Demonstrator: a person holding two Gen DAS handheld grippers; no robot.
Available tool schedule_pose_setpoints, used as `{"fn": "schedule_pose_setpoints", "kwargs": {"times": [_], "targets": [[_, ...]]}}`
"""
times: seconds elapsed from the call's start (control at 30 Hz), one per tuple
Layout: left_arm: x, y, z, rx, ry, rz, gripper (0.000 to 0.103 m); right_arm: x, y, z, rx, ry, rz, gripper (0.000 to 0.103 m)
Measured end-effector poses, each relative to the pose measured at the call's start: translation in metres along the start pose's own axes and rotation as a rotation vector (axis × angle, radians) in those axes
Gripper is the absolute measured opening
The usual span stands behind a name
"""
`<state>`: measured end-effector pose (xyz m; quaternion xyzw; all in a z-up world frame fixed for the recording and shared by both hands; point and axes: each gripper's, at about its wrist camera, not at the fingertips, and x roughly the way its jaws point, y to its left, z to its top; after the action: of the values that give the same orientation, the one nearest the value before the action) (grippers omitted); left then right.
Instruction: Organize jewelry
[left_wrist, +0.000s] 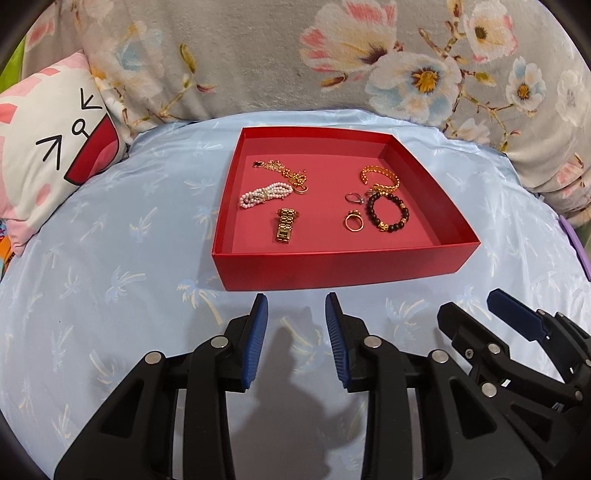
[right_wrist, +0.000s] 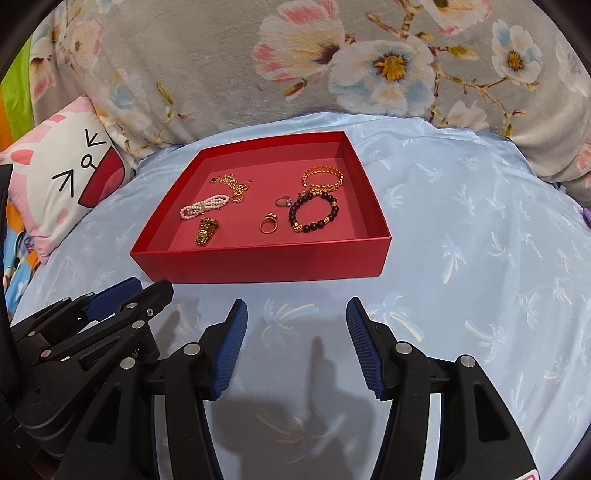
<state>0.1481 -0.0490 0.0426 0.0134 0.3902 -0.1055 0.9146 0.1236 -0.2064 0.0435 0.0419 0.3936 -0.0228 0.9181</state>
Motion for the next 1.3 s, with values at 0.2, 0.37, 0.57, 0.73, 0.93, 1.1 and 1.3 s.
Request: {"fn": "schedule_pose_setpoints", "kwargs": {"times": [0.2,0.37,0.57,0.73,0.93,1.1,1.3], "targets": [[0.005,-0.003,-0.005,0.011,0.005,0.015,0.033,0.002,0.001,-0.005,-0.020,-0.014,-0.034,0.056],[0.007,0.000,-0.009,-0.009,-0.015,0.065,0.064,0.006,-0.006,-0.007,0.001,-0.021,-0.046,0.061],[0.009,0.009,-0.010,-0.057,-0.037,0.108,0.088,0.007,-0.018,-0.009,0.046,-0.051,-0.084,0.082],[0.011,0.011,-0.009,-0.057,-0.031,0.122,0.091,0.009,-0.021,-0.008,0.045,-0.052,-0.098,0.086],[0.014,0.011,-0.009,-0.054,-0.027,0.124,0.091,0.011,-0.022,-0.008,0.043,-0.050,-0.102,0.086],[0.017,0.012,-0.008,-0.055,-0.021,0.125,0.091,0.014,-0.023,-0.007,0.047,-0.045,-0.101,0.086],[0.020,0.014,-0.008,-0.056,-0.018,0.127,0.091,0.018,-0.023,-0.008,0.044,-0.043,-0.100,0.086]]}}
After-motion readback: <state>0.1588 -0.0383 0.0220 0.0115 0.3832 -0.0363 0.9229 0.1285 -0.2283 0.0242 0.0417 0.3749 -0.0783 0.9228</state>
